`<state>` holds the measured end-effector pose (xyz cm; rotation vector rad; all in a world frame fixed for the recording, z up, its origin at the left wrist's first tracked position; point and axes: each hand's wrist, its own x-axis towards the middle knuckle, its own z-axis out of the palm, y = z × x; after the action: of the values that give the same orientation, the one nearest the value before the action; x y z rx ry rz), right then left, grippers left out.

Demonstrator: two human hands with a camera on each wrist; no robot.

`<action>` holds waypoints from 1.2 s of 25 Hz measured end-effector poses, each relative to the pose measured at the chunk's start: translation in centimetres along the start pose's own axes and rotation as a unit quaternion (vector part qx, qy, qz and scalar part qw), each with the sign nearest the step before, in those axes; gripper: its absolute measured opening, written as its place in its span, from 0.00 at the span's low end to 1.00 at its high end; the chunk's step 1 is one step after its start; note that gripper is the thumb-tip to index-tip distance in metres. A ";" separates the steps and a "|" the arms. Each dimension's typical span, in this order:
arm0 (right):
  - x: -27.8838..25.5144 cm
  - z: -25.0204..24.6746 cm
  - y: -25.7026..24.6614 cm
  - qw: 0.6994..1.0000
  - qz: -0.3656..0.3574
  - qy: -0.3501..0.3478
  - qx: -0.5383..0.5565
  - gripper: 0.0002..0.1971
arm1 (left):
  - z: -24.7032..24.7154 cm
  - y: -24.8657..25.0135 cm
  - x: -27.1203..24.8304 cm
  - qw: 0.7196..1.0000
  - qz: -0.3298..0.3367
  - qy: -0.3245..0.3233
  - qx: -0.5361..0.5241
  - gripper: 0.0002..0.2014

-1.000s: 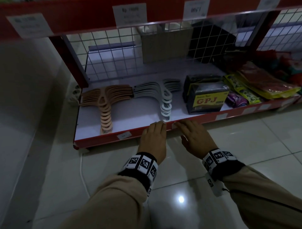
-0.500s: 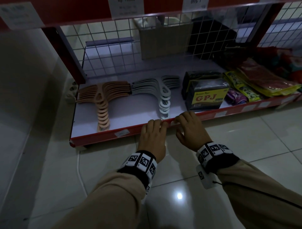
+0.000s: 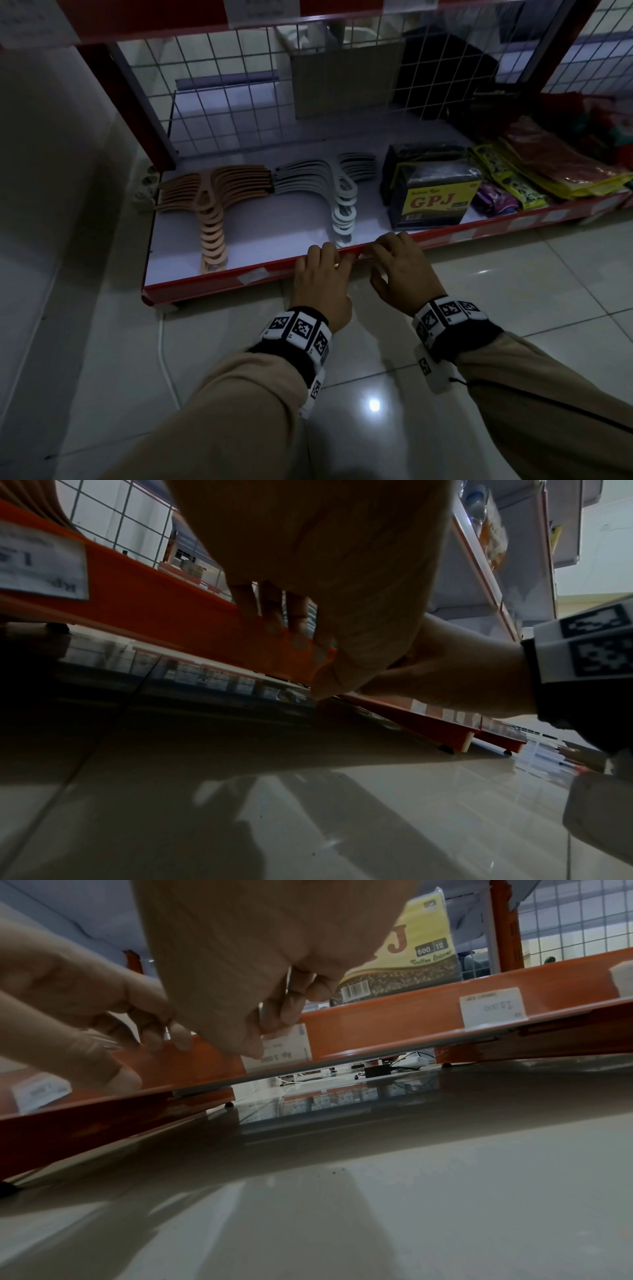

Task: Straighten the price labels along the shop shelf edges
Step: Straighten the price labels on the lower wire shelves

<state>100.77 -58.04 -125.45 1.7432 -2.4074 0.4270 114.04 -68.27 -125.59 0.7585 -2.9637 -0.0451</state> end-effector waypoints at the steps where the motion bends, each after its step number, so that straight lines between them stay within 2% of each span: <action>1: 0.1 0.0 0.0 1.000 0.007 -0.001 0.005 0.16 | 0.0 -0.1 0.0 1.000 0.000 0.002 -0.003 0.31; 6: 0.2 -0.2 -0.1 1.000 0.012 -0.017 0.002 0.17 | 0.2 -0.6 -0.1 1.000 0.012 -0.001 -0.010 0.33; 10: 0.7 -0.3 0.0 0.999 0.025 -0.031 0.001 0.14 | 0.1 -0.3 -0.3 1.000 0.008 -0.002 -0.001 0.34; 15: 0.4 -0.2 0.0 1.000 0.006 -0.012 0.001 0.10 | -0.3 0.0 0.0 0.999 -0.004 -0.030 -0.019 0.36; 19: 0.4 -0.3 0.3 1.000 -0.005 -0.021 -0.011 0.11 | -0.6 0.2 0.3 0.999 -0.014 -0.040 -0.031 0.34; 23: 0.7 -0.4 0.3 0.999 0.020 -0.022 0.017 0.14 | -0.4 -0.1 0.1 0.999 -0.001 -0.037 -0.032 0.37; 28: 1.4 -0.5 0.5 0.995 0.019 -0.093 -0.020 0.14 | -0.1 -0.3 0.0 0.999 0.013 -0.027 -0.026 0.37; 30: 1.8 -0.9 0.5 0.994 0.045 -0.093 0.026 0.11 | 0.0 -0.4 0.1 0.999 0.012 -0.029 -0.032 0.36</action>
<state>99.67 -59.24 -124.21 1.7726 -2.6340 0.3561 114.17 -68.69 -125.59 0.7246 -3.0096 -0.1616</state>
